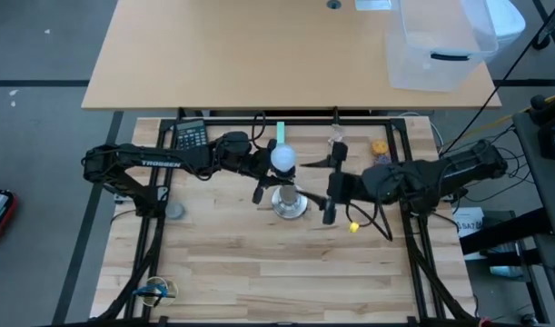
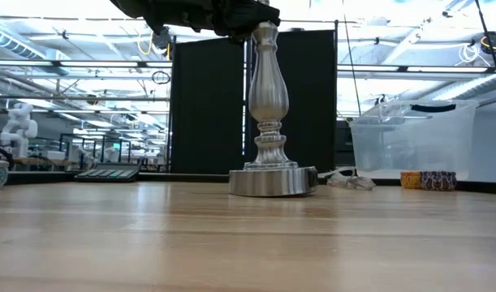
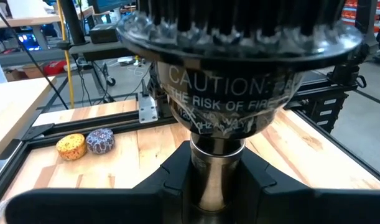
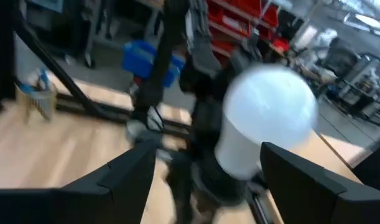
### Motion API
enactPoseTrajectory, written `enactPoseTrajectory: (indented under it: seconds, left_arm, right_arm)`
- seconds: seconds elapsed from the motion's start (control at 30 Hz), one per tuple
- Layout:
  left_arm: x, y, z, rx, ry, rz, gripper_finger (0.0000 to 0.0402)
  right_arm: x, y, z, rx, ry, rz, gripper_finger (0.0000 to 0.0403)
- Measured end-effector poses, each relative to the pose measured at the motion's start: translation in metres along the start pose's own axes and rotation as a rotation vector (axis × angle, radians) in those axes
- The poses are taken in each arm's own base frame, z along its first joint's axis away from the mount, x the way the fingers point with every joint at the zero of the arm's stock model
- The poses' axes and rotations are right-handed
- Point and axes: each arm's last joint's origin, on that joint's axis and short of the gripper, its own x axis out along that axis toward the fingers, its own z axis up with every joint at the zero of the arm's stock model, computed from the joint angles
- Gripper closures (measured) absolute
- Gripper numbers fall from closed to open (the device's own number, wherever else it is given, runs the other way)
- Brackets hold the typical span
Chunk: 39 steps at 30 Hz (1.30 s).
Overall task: Screw lightbulb
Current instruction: Remove the white lightbulb from the desk lamp
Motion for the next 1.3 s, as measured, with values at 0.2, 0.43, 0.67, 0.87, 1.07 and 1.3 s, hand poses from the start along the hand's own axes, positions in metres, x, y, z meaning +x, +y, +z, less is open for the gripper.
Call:
enactPoseTrajectory:
  seconds: [0.2, 0.43, 0.67, 0.87, 1.07, 1.3]
  left_arm:
    - [0.0, 0.0, 0.001, 0.001, -0.009, 0.003, 0.0328]
    - [0.0, 0.0, 0.001, 0.002, -0.011, 0.004, 0.0328]
    - [0.0, 0.001, 0.001, 0.003, -0.011, 0.005, 0.0328]
    - [0.0, 0.001, 0.001, 0.004, -0.011, 0.005, 0.0328]
    - [0.0, 0.001, 0.001, 0.004, -0.012, 0.006, 0.0328]
    - [0.0, 0.001, 0.001, 0.003, -0.013, 0.009, 0.0328]
  right_arm:
    - [0.011, 0.025, 0.002, -0.046, -0.016, -0.052, 0.0145]
    - [0.024, 0.069, -0.001, -0.109, -0.027, -0.11, 0.0164]
    - [0.024, 0.109, 0.005, -0.112, -0.125, -0.122, 0.0179]
    - [0.037, 0.14, 0.0, -0.115, -0.203, -0.106, 0.0187]
    - [0.052, 0.161, -0.006, -0.069, -0.335, -0.048, 0.0188]
    - [0.065, 0.174, -0.015, -0.015, -0.385, -0.14, 0.0188]
